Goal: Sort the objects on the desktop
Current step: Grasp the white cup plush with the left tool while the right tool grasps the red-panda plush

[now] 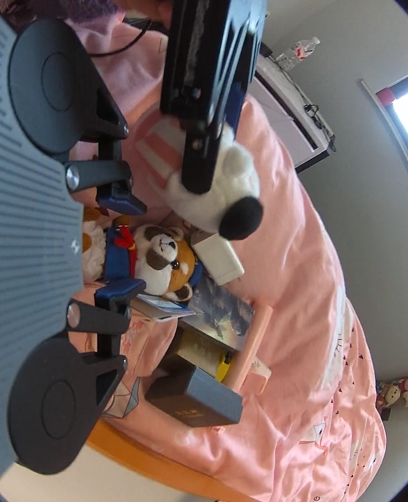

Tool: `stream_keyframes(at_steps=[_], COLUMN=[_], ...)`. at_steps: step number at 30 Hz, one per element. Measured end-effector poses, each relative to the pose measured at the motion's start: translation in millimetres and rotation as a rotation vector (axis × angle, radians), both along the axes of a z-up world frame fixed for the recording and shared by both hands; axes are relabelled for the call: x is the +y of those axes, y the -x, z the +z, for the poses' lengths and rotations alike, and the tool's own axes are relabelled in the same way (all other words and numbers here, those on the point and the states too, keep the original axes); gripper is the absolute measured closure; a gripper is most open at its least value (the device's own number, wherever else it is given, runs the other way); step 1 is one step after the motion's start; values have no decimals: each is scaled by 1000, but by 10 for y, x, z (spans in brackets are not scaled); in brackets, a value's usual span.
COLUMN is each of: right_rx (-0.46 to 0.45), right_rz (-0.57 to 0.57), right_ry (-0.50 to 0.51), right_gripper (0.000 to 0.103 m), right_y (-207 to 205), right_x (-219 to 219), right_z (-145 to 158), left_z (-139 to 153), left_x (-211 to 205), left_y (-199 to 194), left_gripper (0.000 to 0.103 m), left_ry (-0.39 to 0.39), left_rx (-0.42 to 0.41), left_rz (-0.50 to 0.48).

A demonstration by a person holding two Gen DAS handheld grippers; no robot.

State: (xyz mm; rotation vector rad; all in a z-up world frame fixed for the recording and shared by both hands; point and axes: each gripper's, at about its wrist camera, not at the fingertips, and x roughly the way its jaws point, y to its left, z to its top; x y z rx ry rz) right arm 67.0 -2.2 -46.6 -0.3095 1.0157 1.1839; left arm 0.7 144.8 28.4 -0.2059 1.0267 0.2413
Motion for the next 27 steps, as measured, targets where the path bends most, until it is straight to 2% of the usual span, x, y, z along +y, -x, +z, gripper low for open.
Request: stream_keyframes(at_steps=[2, 7, 13, 15, 16, 17, 19, 27], right_rx=[-8, -47, -98, -98, -101, -103, -95, -41], right_rz=[-3, 6, 14, 9, 8, 10, 9, -29], right_ry=[21, 72, 133, 129, 126, 121, 113, 16], right_gripper=[53, 41, 36, 39, 42, 44, 52, 58], right_y=[-2, 15, 30, 24, 24, 23, 17, -30], right_x=[66, 186, 349, 353, 340, 321, 285, -47], right_z=[-68, -169, -349, -356, -349, -332, -287, 50], left_z=[-39, -134, -188, -187, -177, -166, -131, 75], left_x=[-13, 30, 199, 240, 241, 234, 210, 161], left_y=[12, 63, 111, 124, 128, 131, 134, 160], left_gripper=[32, 30, 29, 30, 31, 31, 33, 35], left_ry=[-11, 8, 98, 120, 121, 118, 109, 100], left_rx=[13, 46, 41, 32, 25, 15, 3, -63], left_rz=[-12, -23, 5, 19, 19, 64, 60, 61])
